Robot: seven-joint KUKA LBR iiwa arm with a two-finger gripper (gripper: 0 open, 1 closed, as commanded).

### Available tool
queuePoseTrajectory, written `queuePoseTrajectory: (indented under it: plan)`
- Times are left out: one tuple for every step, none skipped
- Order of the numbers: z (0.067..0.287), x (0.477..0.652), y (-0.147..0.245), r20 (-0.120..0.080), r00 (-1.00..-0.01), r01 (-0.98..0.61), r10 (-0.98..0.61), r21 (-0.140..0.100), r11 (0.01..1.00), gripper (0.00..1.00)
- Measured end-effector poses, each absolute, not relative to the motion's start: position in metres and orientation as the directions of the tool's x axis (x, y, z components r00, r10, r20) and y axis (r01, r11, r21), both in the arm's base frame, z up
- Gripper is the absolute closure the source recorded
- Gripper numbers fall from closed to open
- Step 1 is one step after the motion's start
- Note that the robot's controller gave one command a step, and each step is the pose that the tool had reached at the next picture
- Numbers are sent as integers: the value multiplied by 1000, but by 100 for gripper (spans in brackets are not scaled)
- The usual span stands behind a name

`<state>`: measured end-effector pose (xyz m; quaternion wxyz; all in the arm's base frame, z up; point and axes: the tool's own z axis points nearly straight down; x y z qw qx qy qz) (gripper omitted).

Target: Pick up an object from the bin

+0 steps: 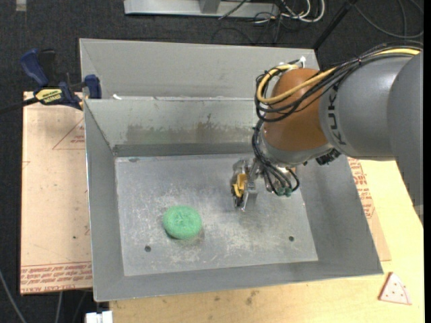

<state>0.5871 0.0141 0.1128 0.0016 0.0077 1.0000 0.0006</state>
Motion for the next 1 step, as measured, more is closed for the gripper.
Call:
queuePoseTrajectory:
  plan:
    - [122,588,14,-6,-1000,15,15,1,1000,100]
